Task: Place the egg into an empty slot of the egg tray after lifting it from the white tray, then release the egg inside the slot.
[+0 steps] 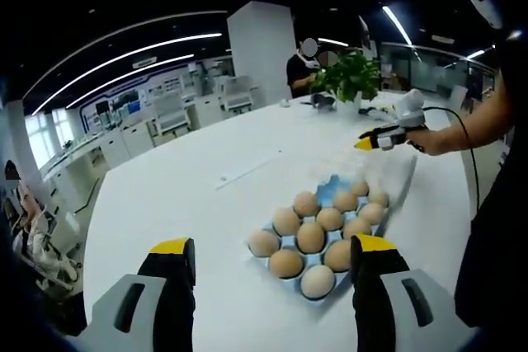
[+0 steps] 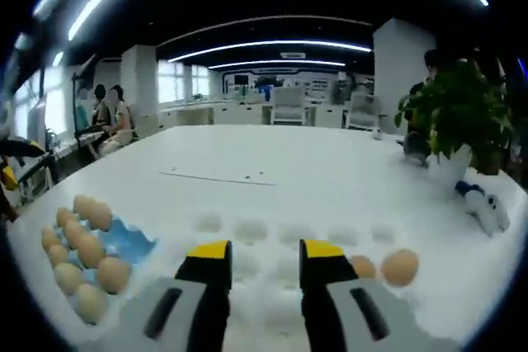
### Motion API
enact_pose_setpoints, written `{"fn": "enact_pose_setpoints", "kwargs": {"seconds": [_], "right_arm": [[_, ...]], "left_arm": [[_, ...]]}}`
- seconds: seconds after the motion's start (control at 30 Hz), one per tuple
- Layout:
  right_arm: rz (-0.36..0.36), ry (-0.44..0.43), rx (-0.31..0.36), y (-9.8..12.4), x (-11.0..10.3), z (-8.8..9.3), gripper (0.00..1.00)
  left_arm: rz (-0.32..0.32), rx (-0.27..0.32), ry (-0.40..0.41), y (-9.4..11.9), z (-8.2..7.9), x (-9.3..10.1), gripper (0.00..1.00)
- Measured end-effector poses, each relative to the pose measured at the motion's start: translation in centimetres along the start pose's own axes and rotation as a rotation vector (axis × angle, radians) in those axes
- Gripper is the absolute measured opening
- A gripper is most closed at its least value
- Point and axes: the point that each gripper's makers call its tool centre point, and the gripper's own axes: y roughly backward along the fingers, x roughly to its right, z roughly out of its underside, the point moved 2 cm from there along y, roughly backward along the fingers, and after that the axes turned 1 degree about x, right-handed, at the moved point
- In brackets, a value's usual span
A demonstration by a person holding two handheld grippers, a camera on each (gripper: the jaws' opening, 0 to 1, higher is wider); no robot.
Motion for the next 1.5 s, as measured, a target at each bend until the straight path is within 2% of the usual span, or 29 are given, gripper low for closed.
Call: {"fn": "enact_pose_setpoints", "kwargs": {"seconds": [0.07, 0.2, 0.3, 0.37, 0.4, 0.6, 0.7, 0.77, 0.93, 0.97, 1.03, 1.17, 1.43, 1.5], "right_arm": [[0.051, -0.019, 0.010, 0.1, 1.8, 0.0, 0.32], [0.077, -0.013, -0.031, -0.2, 3.5, 1.0, 0.32], [0.072, 0.002, -0.089, -0.7, 3.7, 2.2, 0.31], [0.050, -0.053, -0.067, -0.9, 3.2, 2.1, 0.29], [0.058, -0.064, -0.089, -0.8, 3.3, 2.3, 0.29], [0.036, -0.080, -0.075, -0.7, 3.2, 2.2, 0.29], [0.017, -0.061, -0.073, -0.7, 3.2, 2.2, 0.26], [0.004, -0.097, -0.067, -0.7, 3.4, 2.2, 0.25], [0.014, -0.119, -0.073, -0.5, 3.4, 2.1, 0.24], [0.017, -0.126, -0.070, -0.3, 3.6, 2.0, 0.24], [0.009, -0.193, -0.029, 0.0, 3.6, 1.2, 0.24], [0.005, -0.190, -0.003, 0.8, 3.6, 0.0, 0.24], [-0.066, -0.197, 0.037, 1.3, 1.3, -1.8, 0.24], [-0.097, -0.202, 0.044, 1.3, 0.2, -2.3, 0.24]], "left_arm": [[0.002, -0.001, 0.000, 0.0, 0.0, 0.1, 0.77], [0.002, -0.005, 0.002, -0.1, 0.1, 0.1, 0.77], [0.007, -0.007, 0.001, -0.2, 0.1, 0.2, 0.77], [0.008, -0.011, -0.001, -0.2, 0.1, 0.2, 0.77], [0.007, -0.010, -0.001, -0.2, 0.1, 0.1, 0.77], [0.008, -0.009, 0.001, -0.2, 0.1, 0.2, 0.77], [0.015, -0.006, 0.004, -0.4, 0.1, 0.3, 0.77], [0.017, -0.004, 0.000, -0.5, 0.0, 0.4, 0.77], [0.018, 0.001, -0.003, -0.5, -0.2, 0.4, 0.77], [0.016, 0.004, 0.000, -0.4, -0.3, 0.3, 0.77], [0.015, 0.003, 0.000, -0.4, -0.2, 0.3, 0.77], [0.016, 0.000, 0.003, -0.4, 0.0, 0.3, 0.77], [0.018, 0.000, 0.006, -0.3, 0.1, 0.3, 0.77], [0.015, 0.001, 0.007, -0.3, 0.2, 0.2, 0.77]]}}
